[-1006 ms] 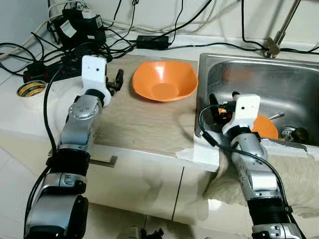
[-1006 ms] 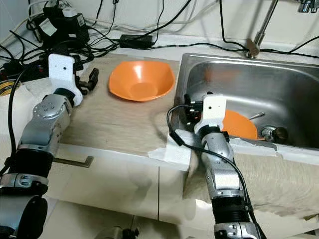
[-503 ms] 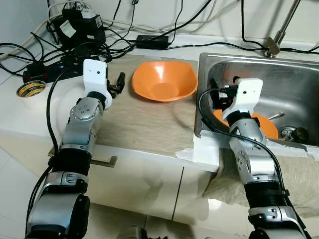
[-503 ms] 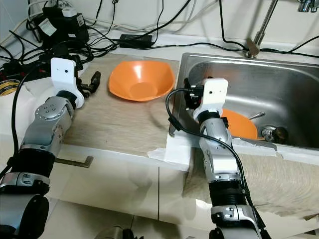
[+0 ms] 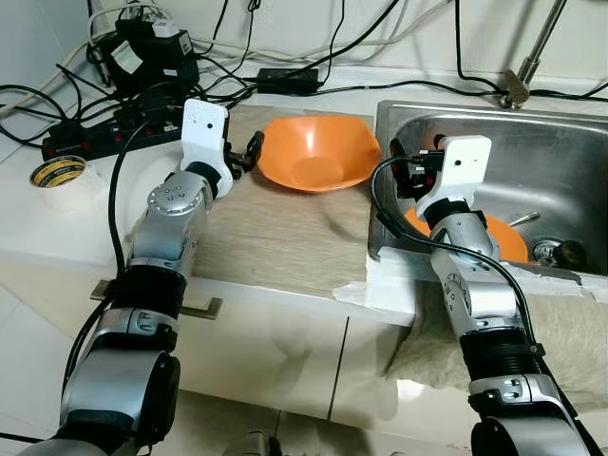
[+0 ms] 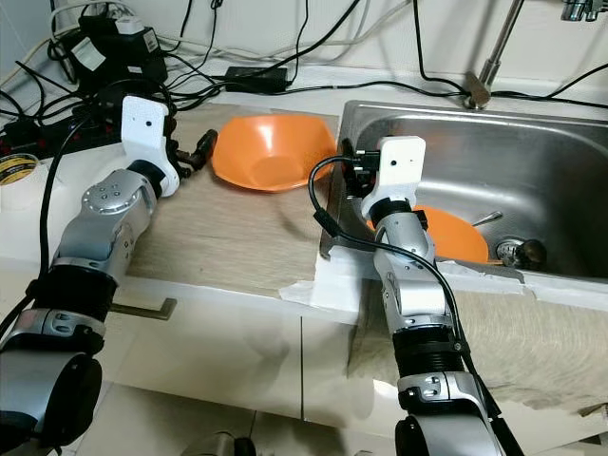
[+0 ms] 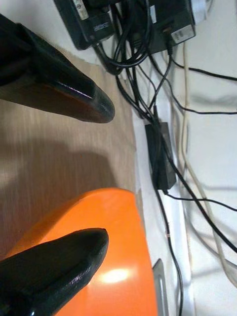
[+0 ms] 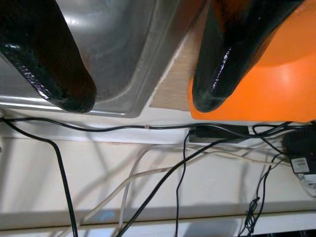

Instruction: Kitchen organization

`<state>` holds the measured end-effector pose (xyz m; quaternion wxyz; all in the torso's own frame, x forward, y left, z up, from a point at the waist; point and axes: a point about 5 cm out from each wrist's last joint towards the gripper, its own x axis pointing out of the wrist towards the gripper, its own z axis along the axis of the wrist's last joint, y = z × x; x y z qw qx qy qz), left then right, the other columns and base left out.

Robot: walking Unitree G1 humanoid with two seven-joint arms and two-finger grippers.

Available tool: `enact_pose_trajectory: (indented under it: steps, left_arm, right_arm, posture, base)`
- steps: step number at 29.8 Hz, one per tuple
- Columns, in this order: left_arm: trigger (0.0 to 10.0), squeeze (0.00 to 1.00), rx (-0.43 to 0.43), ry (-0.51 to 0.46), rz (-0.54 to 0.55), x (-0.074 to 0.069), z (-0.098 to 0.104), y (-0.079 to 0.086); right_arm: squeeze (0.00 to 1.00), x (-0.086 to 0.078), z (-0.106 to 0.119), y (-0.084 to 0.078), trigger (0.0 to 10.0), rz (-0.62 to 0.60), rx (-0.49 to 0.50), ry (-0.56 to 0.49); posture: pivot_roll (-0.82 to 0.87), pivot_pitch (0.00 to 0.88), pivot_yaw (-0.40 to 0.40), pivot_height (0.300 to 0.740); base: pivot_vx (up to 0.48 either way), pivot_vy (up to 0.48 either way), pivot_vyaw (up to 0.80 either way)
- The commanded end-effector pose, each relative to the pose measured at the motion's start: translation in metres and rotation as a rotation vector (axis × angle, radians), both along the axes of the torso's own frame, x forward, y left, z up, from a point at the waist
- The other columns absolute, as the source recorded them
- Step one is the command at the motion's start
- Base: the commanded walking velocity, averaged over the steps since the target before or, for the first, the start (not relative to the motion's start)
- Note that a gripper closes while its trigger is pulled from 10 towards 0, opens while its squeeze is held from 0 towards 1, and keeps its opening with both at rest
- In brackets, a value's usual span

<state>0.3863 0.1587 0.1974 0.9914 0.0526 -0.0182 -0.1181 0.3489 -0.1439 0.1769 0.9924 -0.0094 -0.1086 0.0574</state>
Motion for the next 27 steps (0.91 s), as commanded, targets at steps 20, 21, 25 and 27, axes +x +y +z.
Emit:
enact_pose_trajectory:
  steps: [20, 21, 25, 27]
  left_arm:
    - [10.0, 0.00, -0.027, -0.042, -0.009, 0.008, 0.020, -0.010]
    - [10.0, 0.00, -0.025, -0.042, -0.012, 0.008, 0.020, -0.009]
    - [10.0, 0.00, -0.047, -0.038, 0.006, 0.009, 0.018, 0.000]
    - [10.0, 0.00, -0.056, -0.029, 0.017, 0.010, 0.015, 0.001]
  right_arm:
    - [0.00, 0.008, 0.011, 0.006, 10.0, 0.016, -0.014, -0.043]
    - [0.00, 0.008, 0.009, 0.009, 10.0, 0.020, -0.015, -0.039]
    - [0.00, 0.009, 0.007, 0.016, 10.0, 0.035, -0.023, -0.032]
    - [0.00, 0.009, 0.009, 0.019, 10.0, 0.046, -0.039, -0.038]
  posture:
    - [-0.10, 0.000, 0.104, 0.732]
    - [-0.11, 0.000, 0.104, 0.732]
    - [-0.13, 0.000, 0.107, 0.732]
    - [-0.15, 0.000, 0.109, 0.732]
  base:
    - [0.000, 0.000, 0.00]
    - [0.000, 0.000, 0.00]
    - [0.000, 0.000, 0.00]
    - [0.000, 0.000, 0.00]
